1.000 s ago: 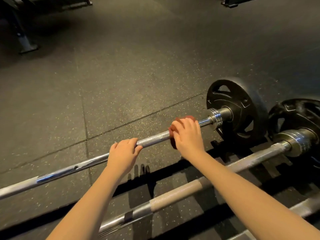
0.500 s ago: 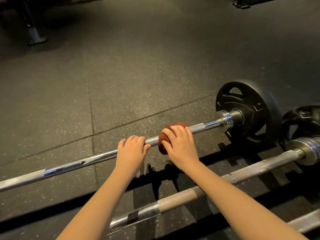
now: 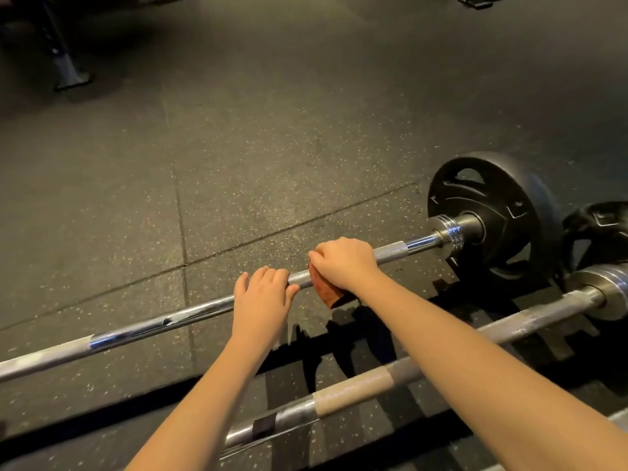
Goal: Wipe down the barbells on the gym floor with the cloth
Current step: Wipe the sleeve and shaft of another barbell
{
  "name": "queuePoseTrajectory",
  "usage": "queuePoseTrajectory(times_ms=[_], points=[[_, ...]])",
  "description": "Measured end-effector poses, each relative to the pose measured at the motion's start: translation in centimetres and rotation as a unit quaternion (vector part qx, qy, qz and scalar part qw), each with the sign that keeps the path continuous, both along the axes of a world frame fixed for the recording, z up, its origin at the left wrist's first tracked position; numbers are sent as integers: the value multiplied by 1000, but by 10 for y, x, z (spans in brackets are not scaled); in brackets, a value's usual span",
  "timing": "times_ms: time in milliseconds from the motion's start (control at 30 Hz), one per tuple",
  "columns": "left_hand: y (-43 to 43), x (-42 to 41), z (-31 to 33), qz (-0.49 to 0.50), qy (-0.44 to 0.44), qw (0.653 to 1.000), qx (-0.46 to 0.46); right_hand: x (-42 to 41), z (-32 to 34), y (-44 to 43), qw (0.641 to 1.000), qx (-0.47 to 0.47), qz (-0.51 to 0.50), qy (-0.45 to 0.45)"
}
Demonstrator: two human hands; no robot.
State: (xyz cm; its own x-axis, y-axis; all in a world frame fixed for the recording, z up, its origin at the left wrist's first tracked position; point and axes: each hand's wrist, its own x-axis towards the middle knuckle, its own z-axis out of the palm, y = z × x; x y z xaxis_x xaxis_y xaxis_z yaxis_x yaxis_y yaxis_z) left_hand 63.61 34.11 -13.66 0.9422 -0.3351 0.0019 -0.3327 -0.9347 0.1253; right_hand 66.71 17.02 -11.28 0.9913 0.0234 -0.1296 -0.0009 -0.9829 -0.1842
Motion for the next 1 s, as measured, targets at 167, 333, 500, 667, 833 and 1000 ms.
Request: queuePoseTrajectory(times_ms=[167, 333, 500, 667, 833, 1000], points=[[0, -1, -2, -5, -35, 999, -20, -41, -27, -1, 987, 14, 32, -156], [-1, -2, -4, -7, -49, 999, -15, -14, -7, -1, 993, -6, 37, -109], [2, 0, -2, -10, -44, 999, -23, -31, -17, -2, 991, 1, 45, -124], [-1, -2, 1, -5, -39, 999, -20, -5, -4, -22, 993, 5, 105, -53], [-2, -5, 2, -4, -30, 999, -21, -44, -25, -17, 985, 56, 21, -163], [-2, -6, 3, -1, -12, 1000, -18, -31, -21, -47, 980, 64, 16, -187]])
